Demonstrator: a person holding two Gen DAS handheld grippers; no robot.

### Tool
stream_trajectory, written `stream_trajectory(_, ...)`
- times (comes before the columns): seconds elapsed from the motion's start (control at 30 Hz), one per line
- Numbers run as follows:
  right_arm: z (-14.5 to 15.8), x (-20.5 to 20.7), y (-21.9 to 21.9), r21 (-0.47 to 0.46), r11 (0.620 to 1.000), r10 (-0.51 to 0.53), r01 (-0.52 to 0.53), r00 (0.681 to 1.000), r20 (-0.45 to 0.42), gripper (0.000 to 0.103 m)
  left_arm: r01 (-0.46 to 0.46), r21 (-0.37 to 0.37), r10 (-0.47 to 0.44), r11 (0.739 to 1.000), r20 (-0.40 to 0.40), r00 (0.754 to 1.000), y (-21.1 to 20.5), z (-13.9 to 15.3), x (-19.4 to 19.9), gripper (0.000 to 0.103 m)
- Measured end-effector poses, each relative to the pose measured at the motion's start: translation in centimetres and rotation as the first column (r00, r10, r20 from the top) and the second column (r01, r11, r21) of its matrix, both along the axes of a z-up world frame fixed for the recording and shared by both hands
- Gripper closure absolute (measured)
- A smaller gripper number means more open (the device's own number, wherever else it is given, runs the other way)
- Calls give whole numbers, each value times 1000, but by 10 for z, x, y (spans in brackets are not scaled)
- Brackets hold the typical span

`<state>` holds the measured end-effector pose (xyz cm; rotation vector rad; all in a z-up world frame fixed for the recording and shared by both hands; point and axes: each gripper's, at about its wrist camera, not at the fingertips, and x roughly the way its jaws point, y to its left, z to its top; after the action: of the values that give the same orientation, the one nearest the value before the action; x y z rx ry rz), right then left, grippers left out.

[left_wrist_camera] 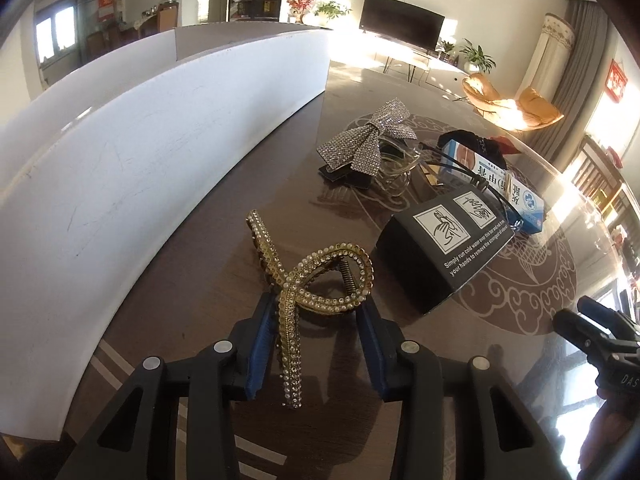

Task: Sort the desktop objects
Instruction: 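Hold the hair clip in the left tool while the right tool grasps the black soap box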

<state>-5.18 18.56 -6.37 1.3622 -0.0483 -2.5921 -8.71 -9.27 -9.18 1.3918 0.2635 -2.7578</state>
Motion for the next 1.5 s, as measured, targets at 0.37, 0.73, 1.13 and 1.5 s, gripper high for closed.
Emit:
stream_trajectory(0.37, 9, -111, -129, -75, 997, 20, -13, 995, 98, 0, -48, -61, 48, 997, 1, 999, 1, -4, -1, 62)
stream_trajectory(0.73, -10, -48, -70, 126, 981, 146, -148, 989, 31, 10, 68, -31, -68, 997, -6, 998, 19, -3, 1, 62)
stream_trajectory(1.13, -14, -35, -44, 158, 956, 240, -246, 969, 61, 0, 58, -73, -56, 996, 23, 998, 20, -3, -3, 44)
stream_trajectory(1.5, -6, -42, -47, 157, 947, 277, -280, 960, 41, 43, 45, -55, -45, 997, -9, 999, 12, -8, -11, 61)
